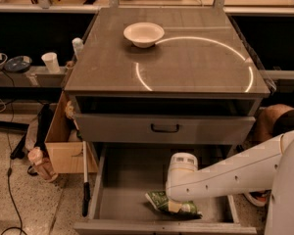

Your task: Place green jalapeno chip bag into middle drawer

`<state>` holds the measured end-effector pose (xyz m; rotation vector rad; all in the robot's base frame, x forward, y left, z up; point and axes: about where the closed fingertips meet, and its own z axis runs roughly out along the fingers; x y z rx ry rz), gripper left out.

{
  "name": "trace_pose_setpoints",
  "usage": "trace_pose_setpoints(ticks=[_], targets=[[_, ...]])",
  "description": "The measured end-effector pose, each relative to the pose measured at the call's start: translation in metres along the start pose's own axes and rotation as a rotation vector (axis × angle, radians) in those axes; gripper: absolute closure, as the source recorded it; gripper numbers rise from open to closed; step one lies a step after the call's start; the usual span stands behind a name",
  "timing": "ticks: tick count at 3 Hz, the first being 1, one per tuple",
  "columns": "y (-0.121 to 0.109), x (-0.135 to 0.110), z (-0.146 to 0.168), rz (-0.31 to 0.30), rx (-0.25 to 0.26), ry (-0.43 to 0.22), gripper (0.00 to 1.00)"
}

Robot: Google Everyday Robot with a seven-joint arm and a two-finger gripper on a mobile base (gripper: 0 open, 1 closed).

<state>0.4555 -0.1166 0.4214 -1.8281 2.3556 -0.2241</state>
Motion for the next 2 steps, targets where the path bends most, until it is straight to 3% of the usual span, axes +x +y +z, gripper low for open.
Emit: trace_pose_setpoints(ticks=[2], targets=[[0.0001, 0.0, 0.0001, 0.0, 0.0, 0.0, 0.0]])
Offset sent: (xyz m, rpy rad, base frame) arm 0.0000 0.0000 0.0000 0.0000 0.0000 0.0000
